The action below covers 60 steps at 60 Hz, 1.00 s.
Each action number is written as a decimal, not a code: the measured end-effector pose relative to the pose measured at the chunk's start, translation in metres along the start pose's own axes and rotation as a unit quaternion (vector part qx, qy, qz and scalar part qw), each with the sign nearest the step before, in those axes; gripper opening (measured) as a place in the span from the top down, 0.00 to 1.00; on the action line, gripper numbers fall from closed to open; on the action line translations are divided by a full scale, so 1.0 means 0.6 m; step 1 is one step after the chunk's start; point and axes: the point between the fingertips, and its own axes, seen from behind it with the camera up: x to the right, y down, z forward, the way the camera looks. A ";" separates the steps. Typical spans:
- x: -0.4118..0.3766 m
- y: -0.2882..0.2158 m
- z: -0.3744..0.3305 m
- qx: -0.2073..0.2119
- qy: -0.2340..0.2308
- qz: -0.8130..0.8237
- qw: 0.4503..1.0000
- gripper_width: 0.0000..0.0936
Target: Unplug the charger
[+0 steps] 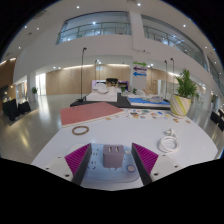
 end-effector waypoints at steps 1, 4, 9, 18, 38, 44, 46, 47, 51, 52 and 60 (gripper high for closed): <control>-0.001 0.000 0.001 -0.001 -0.001 0.002 1.000 0.12; -0.009 0.000 0.003 -0.002 -0.010 0.011 1.000 0.32; 0.000 -0.006 0.008 0.002 0.013 0.010 1.000 0.71; 0.014 -0.088 -0.008 0.055 0.011 0.022 0.998 0.78; 0.247 -0.214 -0.099 0.031 0.101 0.021 0.994 0.78; 0.299 -0.092 -0.091 -0.061 0.117 0.017 0.991 0.78; 0.310 -0.055 -0.085 -0.088 0.122 0.018 0.988 0.78; 0.314 -0.039 -0.083 -0.101 0.123 0.017 0.987 0.77; 0.332 0.021 -0.061 -0.128 0.125 0.015 0.984 0.76; 0.333 0.031 -0.057 -0.136 0.125 0.013 0.983 0.75; 0.344 0.077 -0.032 -0.170 0.123 -0.001 0.978 0.68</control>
